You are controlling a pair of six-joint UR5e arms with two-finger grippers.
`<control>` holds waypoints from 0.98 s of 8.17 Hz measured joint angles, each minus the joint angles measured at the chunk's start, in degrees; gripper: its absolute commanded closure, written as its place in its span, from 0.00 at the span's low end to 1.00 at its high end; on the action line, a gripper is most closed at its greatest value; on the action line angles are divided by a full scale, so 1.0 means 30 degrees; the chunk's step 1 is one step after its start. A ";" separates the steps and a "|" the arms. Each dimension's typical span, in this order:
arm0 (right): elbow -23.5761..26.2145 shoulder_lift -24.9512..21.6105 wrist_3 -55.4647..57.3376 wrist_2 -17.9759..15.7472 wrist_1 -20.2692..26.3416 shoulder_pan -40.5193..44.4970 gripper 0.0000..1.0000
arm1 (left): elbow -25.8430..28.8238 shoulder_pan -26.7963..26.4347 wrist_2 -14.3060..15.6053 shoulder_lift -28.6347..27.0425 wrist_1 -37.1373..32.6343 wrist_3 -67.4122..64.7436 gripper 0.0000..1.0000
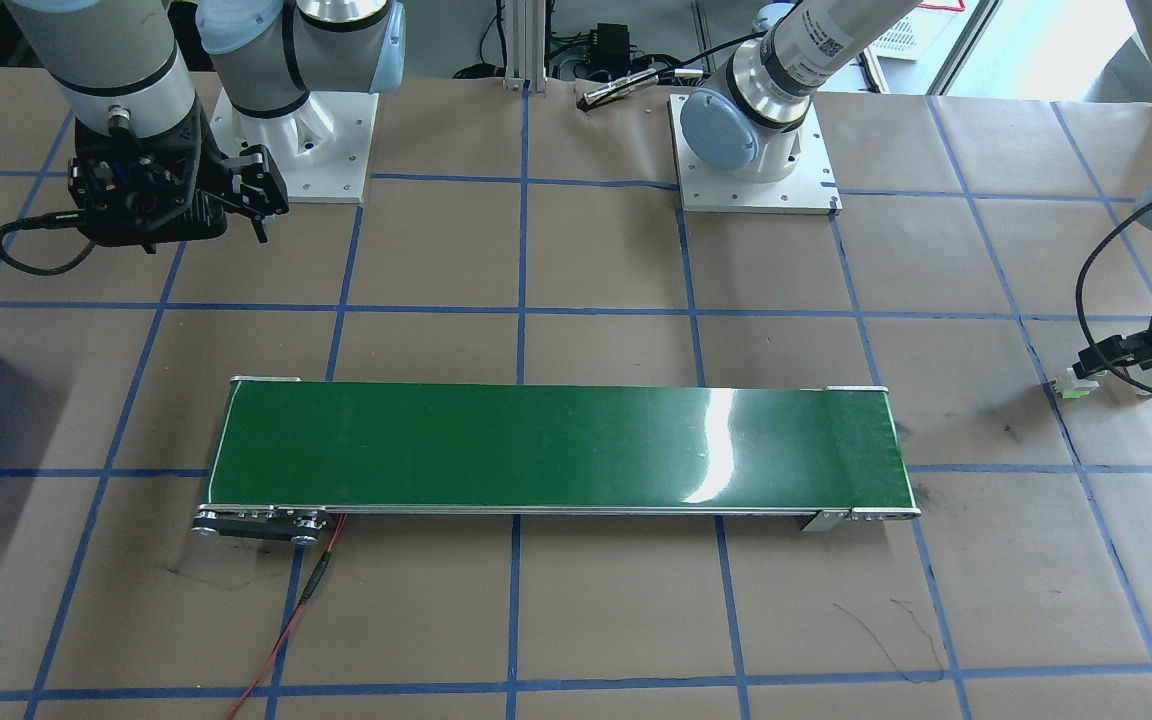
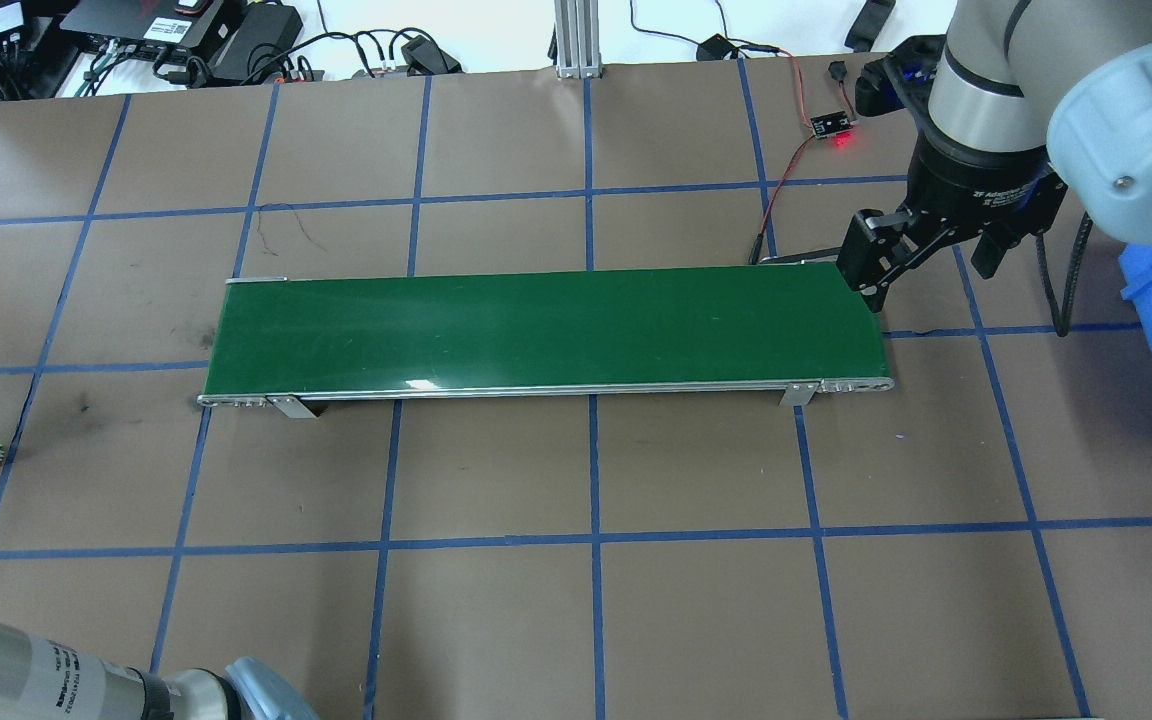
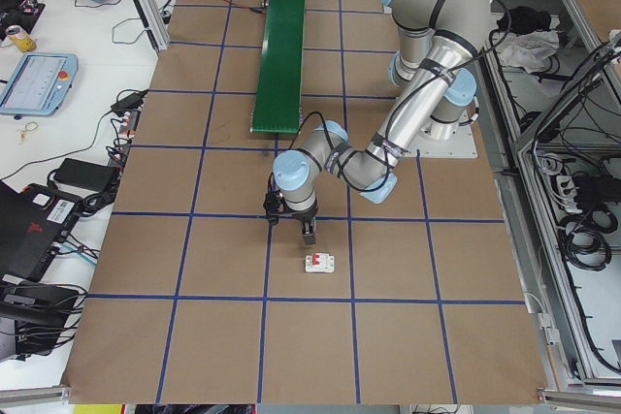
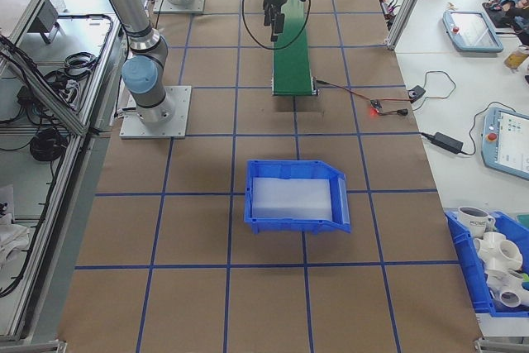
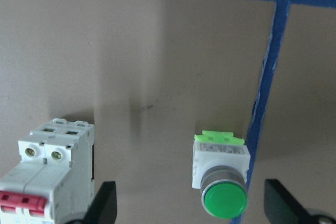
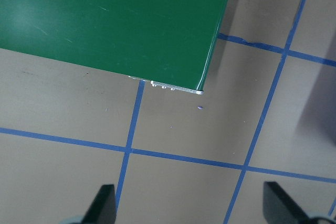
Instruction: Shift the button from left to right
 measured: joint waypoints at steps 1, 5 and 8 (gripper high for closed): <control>0.0000 -0.0001 0.0000 0.0000 0.0000 0.0000 0.00 | -0.0033 -0.0061 -0.0051 -0.0058 -0.0110 -0.0479 0.00; 0.0021 -0.0001 0.0013 0.0014 0.0000 0.0038 0.00 | -0.0646 -0.0117 -0.0063 -0.0478 -0.0023 -0.0740 0.51; 0.0020 0.0011 0.0018 0.0028 -0.0001 0.0040 0.00 | -0.0650 -0.0093 -0.0033 -0.0834 0.0084 0.0039 1.00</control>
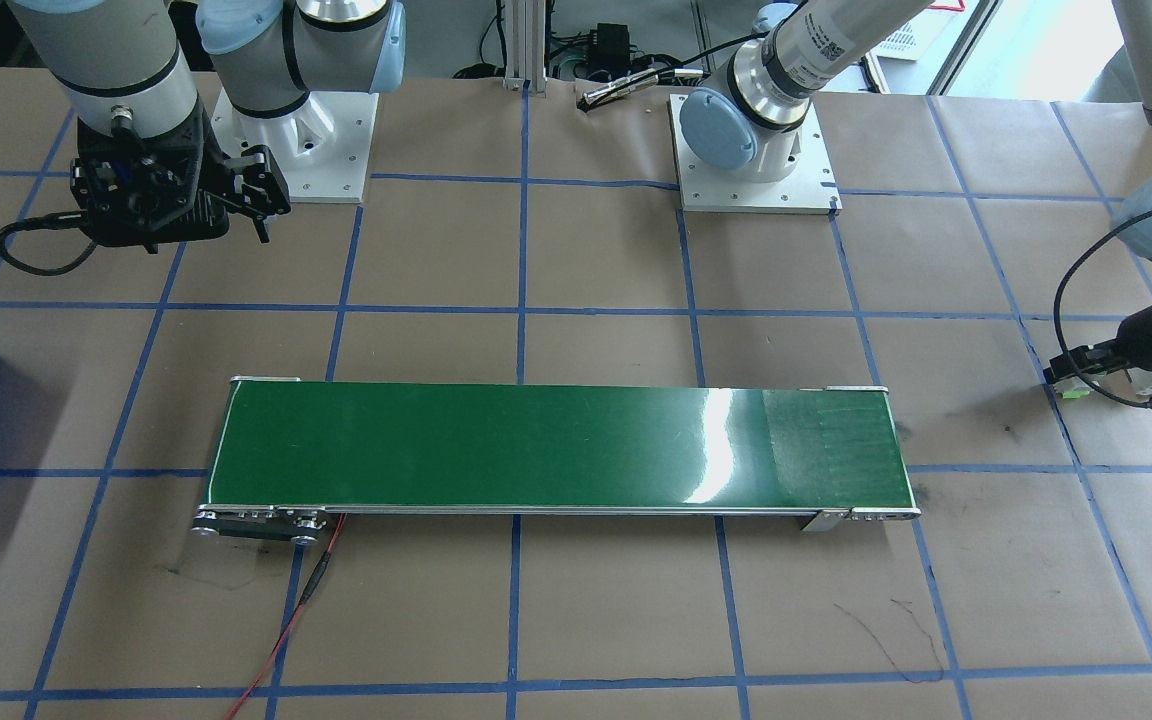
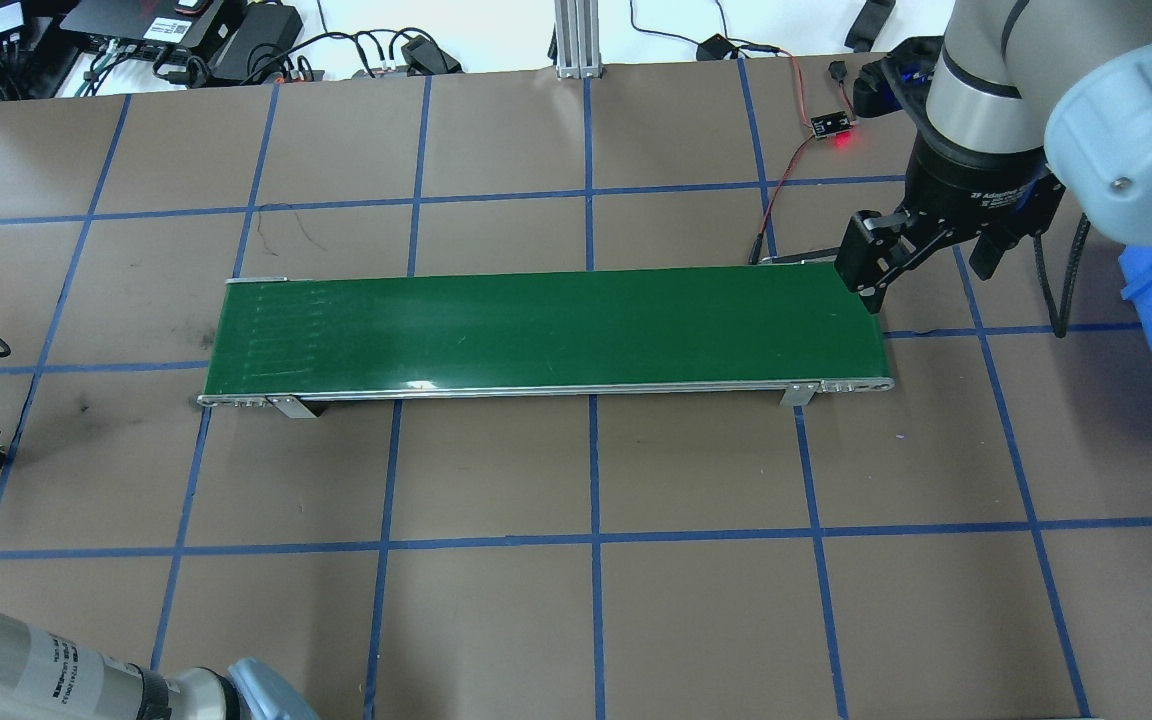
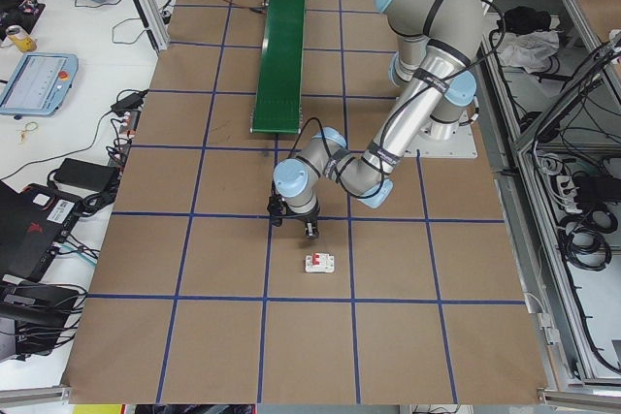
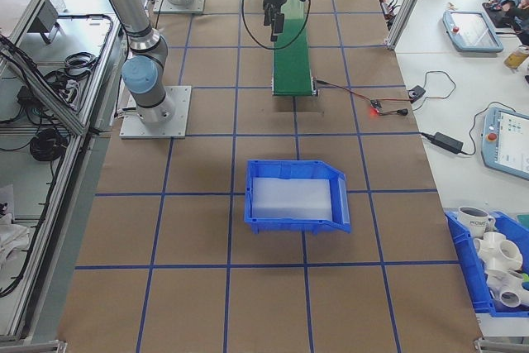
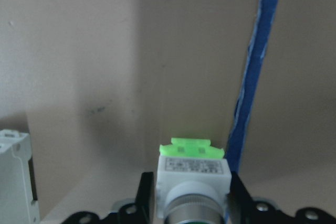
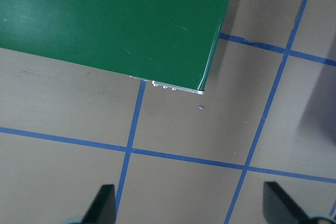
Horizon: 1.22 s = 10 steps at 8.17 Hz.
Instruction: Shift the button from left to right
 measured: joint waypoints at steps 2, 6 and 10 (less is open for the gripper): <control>-0.0004 0.0014 0.0008 0.0003 0.0000 0.0001 0.00 | 0.0036 -0.0004 0.0015 0.0115 -0.0054 0.1001 1.00; 0.0009 0.0018 0.0027 0.0018 0.0001 0.0016 0.00 | 0.0080 -0.2416 -0.0657 0.3805 -0.1793 0.1562 1.00; 0.0010 0.0017 0.0011 0.0023 0.0000 0.0019 0.00 | 0.0138 -0.7003 -0.2897 0.7533 -0.3553 -0.0877 1.00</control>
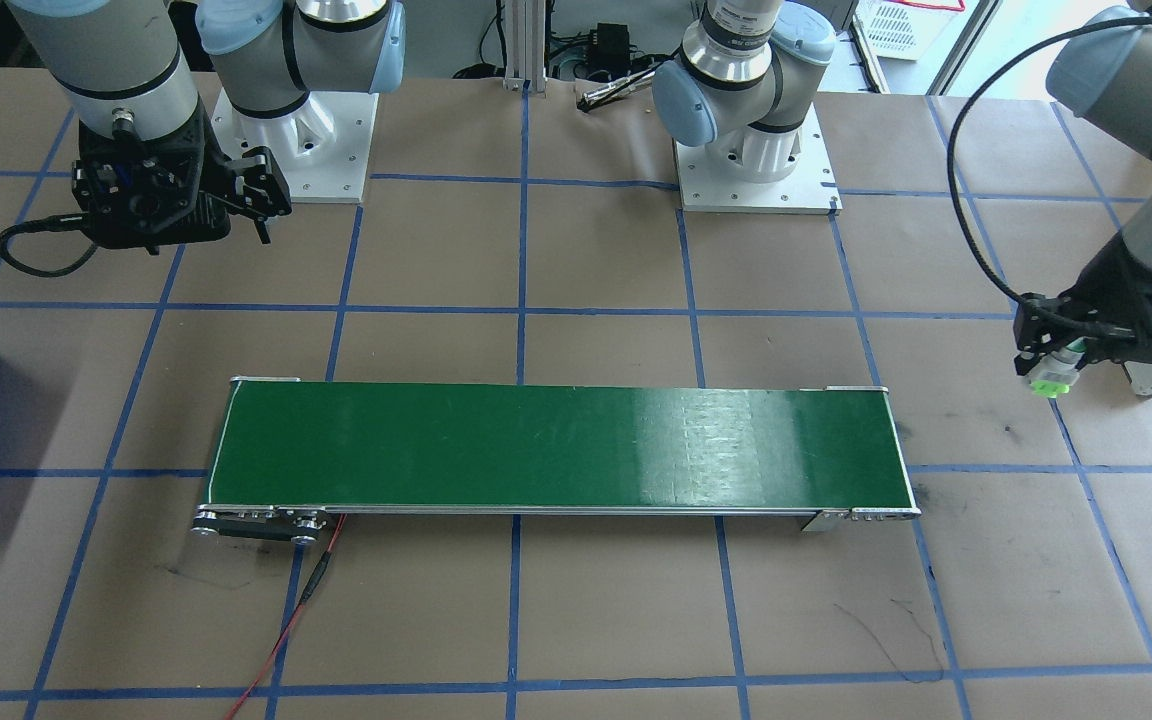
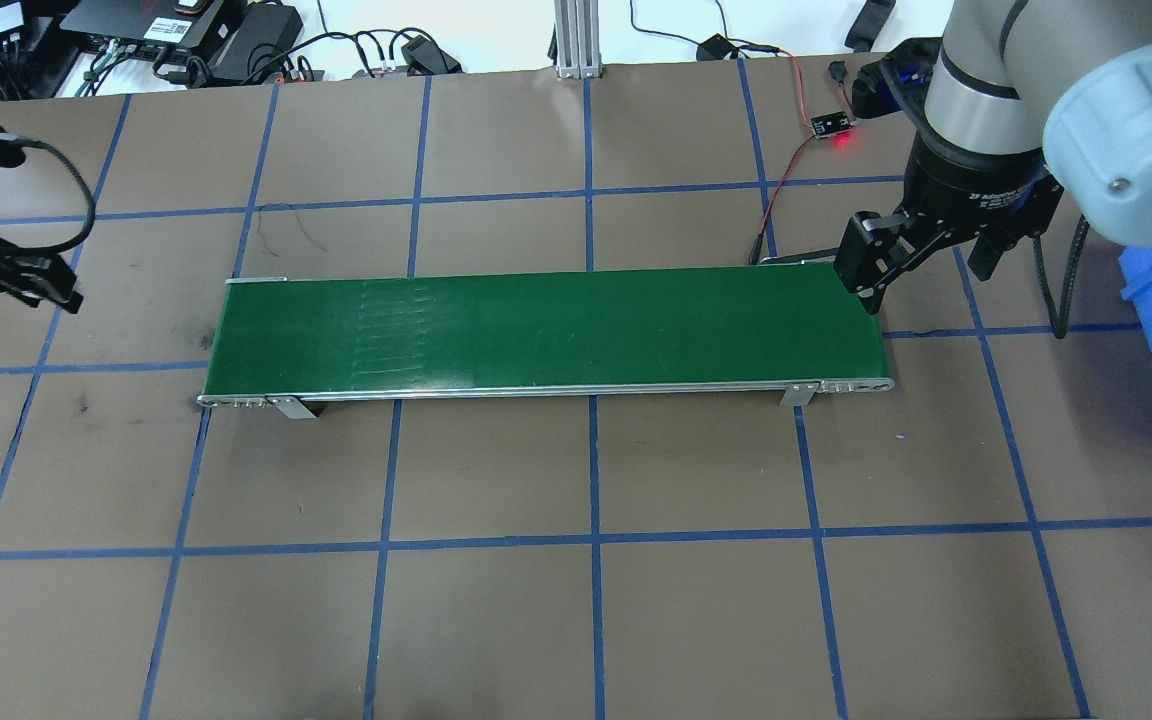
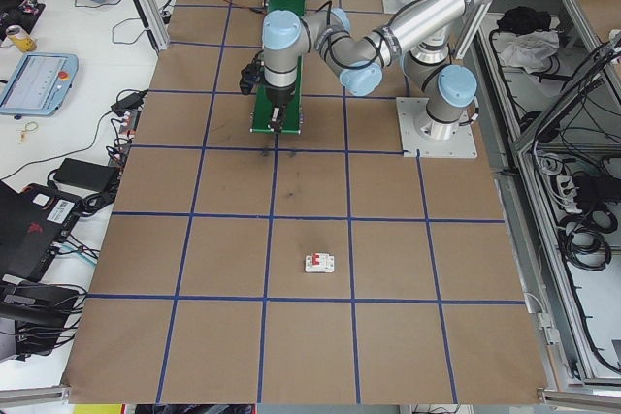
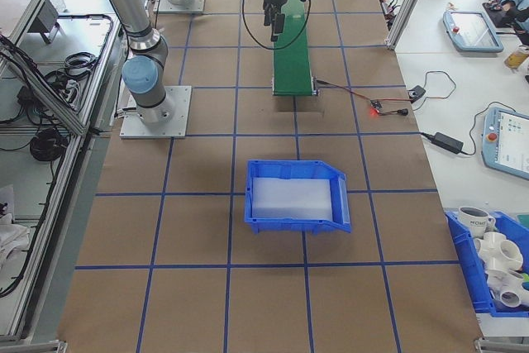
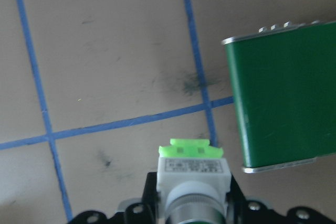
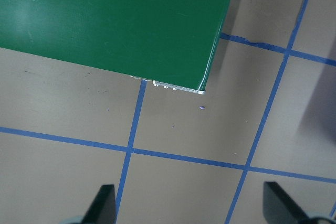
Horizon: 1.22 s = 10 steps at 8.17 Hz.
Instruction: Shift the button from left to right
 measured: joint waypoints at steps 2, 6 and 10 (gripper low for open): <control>0.0000 0.0000 0.0000 -0.0007 0.0001 0.0000 0.00 | -0.0014 -0.2755 -0.0515 -0.0264 0.0510 -0.2351 1.00; 0.0000 0.0001 -0.0001 -0.0022 0.0001 0.0000 0.00 | -0.0127 -0.4028 -0.1037 -0.2122 0.1395 -0.3779 1.00; -0.0026 0.0001 0.0000 -0.0022 0.0000 0.0000 0.00 | -0.0043 -0.4039 -0.1040 -0.3917 0.1493 -0.6861 1.00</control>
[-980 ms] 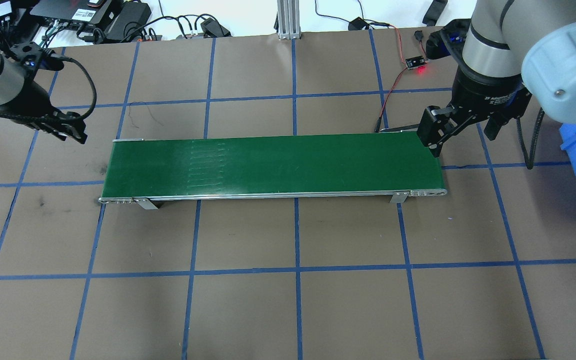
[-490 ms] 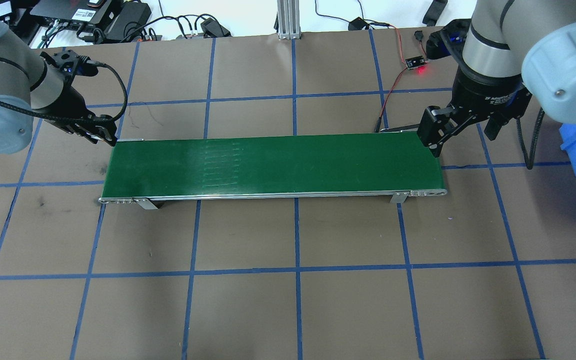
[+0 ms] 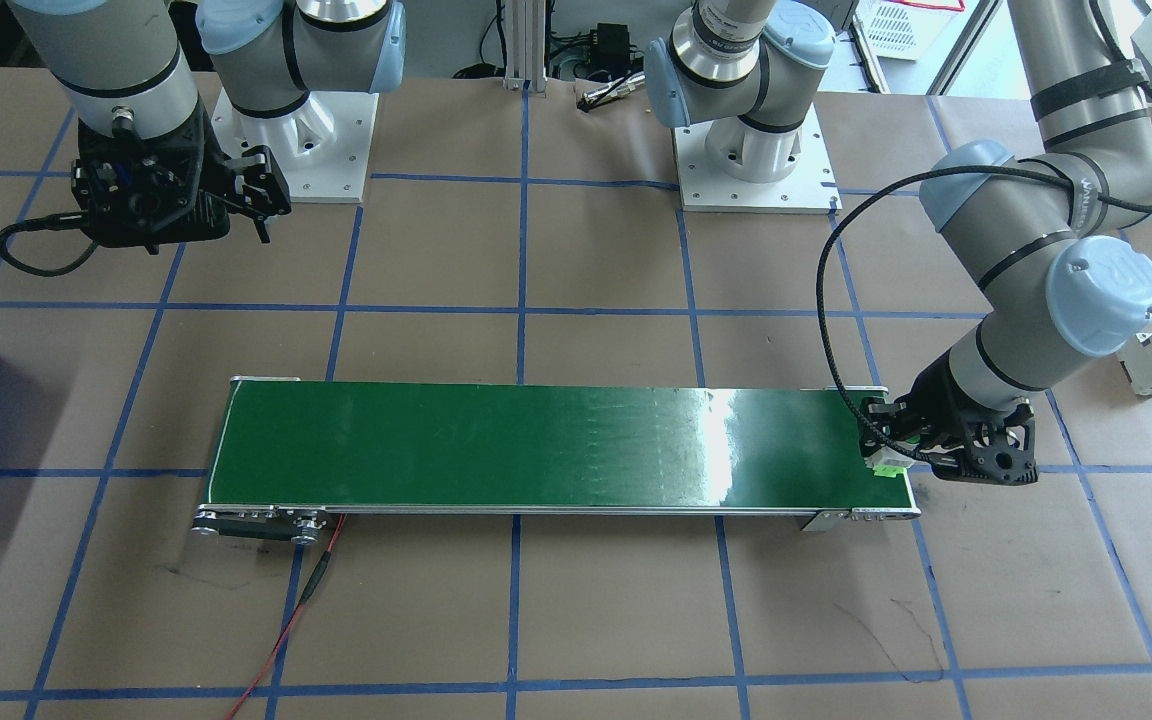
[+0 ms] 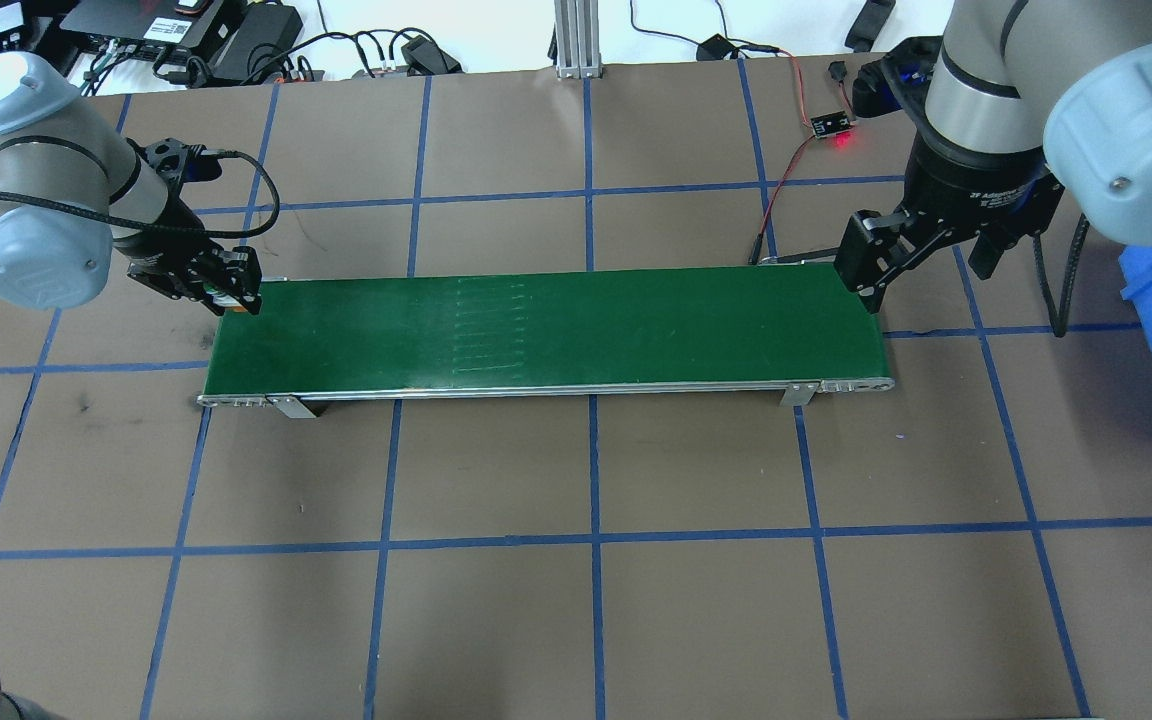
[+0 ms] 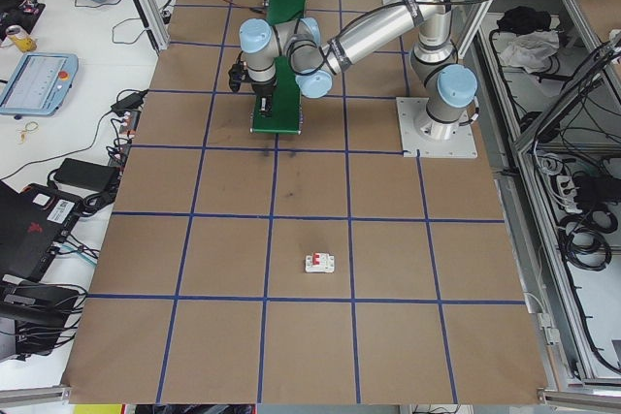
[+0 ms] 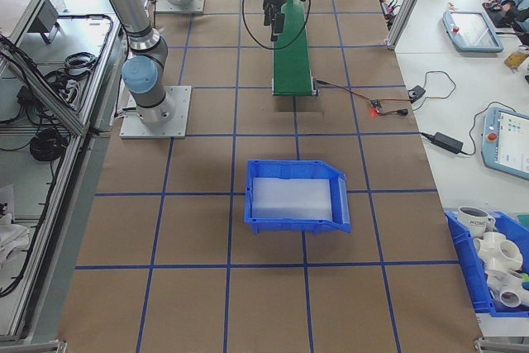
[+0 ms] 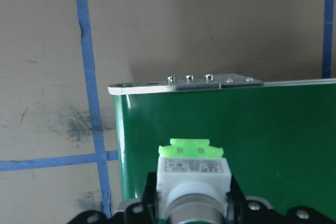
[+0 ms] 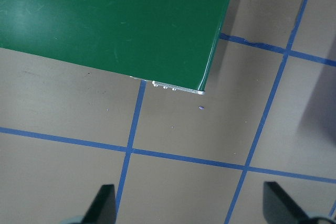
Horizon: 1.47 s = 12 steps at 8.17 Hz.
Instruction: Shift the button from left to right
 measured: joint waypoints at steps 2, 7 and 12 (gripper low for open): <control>-0.0002 0.0000 0.0000 0.0000 0.0000 0.0000 0.00 | -0.0062 0.0000 -0.0024 -0.0485 -0.0013 -0.0406 1.00; 0.0013 0.0000 0.0000 -0.0001 0.0000 -0.0005 0.00 | -0.0062 -0.0264 0.0172 -0.0327 -0.0691 -0.1751 0.00; -0.0042 0.0146 -0.0032 -0.0149 -0.0128 -0.0137 0.00 | -0.0129 -0.3586 0.0082 0.2790 -0.2719 -0.6774 0.00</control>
